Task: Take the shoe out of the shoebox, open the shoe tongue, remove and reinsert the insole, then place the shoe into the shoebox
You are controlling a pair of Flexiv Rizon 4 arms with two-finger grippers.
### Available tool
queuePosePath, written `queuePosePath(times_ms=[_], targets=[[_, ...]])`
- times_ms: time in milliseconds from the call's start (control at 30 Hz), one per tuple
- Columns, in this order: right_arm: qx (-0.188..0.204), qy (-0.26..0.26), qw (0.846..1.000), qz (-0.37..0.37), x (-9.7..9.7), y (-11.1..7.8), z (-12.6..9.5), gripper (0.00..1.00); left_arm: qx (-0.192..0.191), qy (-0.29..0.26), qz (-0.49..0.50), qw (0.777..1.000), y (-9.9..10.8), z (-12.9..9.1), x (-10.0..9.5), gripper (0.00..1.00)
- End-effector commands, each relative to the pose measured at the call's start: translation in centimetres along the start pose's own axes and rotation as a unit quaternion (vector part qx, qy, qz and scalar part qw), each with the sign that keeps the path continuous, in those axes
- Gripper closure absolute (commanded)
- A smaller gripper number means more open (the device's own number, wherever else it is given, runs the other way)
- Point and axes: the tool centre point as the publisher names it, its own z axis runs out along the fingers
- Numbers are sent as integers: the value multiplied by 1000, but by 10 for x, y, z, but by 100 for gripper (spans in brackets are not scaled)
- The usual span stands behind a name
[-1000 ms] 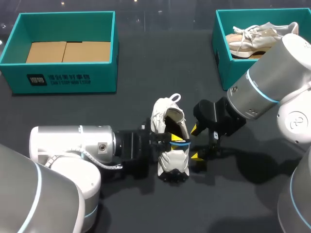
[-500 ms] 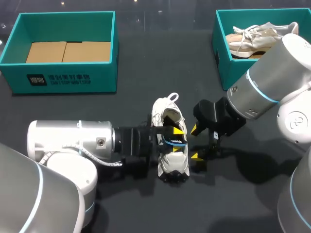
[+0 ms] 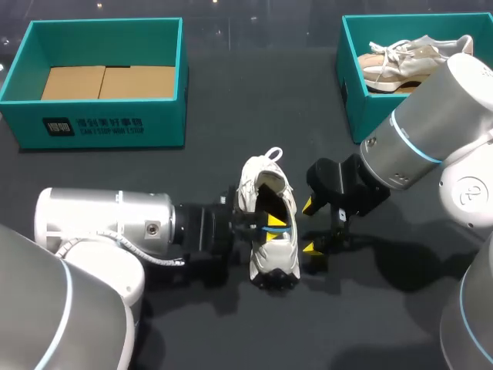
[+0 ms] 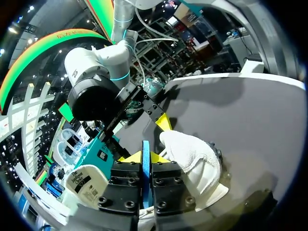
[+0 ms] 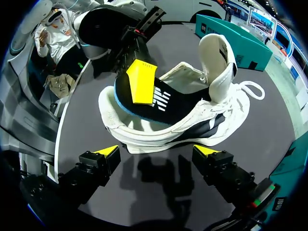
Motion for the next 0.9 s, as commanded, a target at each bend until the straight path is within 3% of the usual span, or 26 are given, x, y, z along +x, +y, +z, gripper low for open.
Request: queuePosePath(times_ms=[33,167,333,367,433,600,767,900], targets=[[1,-1,1000,0,1,0,1,0,-11,4,-5,1000,15,19,-1,100],[1,-1,1000,0,1,0,1,0,-28,9,-13,999,28,22,-2,100],[1,-1,1000,0,1,0,1,0,-20,17,-28,999,25,16,-5,100],[1,-1,1000,0,1,0,1,0,-18,18,-30,999,24,14,-7,88],[1,-1,1000,0,1,0,1,0,-15,18,-35,999,20,10,-9,77],[1,-1,1000,0,1,0,1,0,-6,19,-51,999,9,-4,-12,72],[1,-1,1000,0,1,0,1,0,3,31,-57,998,0,-11,-11,71],[1,-1,1000,0,1,0,1,0,10,41,-50,998,-4,-12,-11,82]])
